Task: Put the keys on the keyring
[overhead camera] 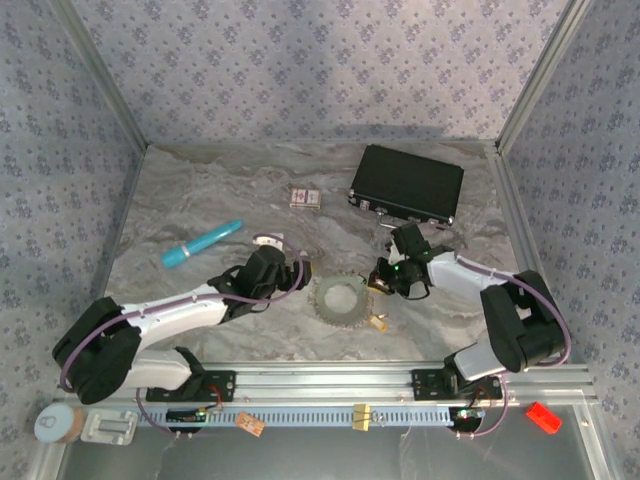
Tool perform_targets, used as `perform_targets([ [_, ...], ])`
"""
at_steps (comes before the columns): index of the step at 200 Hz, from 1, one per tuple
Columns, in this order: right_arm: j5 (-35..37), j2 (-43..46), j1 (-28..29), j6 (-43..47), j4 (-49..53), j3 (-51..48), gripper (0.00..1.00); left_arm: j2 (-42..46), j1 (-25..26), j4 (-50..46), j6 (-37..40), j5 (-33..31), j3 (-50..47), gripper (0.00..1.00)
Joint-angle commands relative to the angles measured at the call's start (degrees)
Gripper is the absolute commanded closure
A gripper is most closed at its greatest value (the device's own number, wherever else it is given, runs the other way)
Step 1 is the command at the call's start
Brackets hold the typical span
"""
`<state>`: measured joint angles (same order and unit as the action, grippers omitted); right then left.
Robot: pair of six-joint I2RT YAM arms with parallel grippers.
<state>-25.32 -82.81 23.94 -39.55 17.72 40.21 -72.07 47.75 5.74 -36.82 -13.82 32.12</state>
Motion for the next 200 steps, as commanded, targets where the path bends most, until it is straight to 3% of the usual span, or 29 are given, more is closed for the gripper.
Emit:
perform_targets([
  [1, 0.15, 3.1, 2.04, 7.91, 3.77, 4.65, 1.0, 3.79, 0.38, -0.23, 2.85, -3.15, -0.2, 0.13],
  [36, -2.51, 3.96, 5.25, 18.49, 6.34, 10.09, 1.0, 9.08, 0.35, 0.81, 9.95, -5.69, -2.11, 0.13],
  [68, -5.48, 4.21, 7.52, 29.01, 9.39, 15.21, 1.0, 12.59, 0.32, 1.55, 22.13, -3.75, -2.22, 0.16],
  [131, -8.25, 6.18, 11.62, 47.35, 19.35, 23.19, 1.0, 17.99, 0.29, -1.08, 50.77, 12.79, -1.44, 0.51],
  [156, -6.76, 6.31, 13.15, 51.53, 23.37, 26.24, 1.0, 19.88, 0.2, -1.26, 54.54, 20.12, -1.35, 0.53],
  [200, -4.56, 6.62, 16.37, 58.37, 26.8, 29.72, 1.0, 17.74, -0.22, 3.14, 52.89, 30.75, -1.78, 0.68],
])
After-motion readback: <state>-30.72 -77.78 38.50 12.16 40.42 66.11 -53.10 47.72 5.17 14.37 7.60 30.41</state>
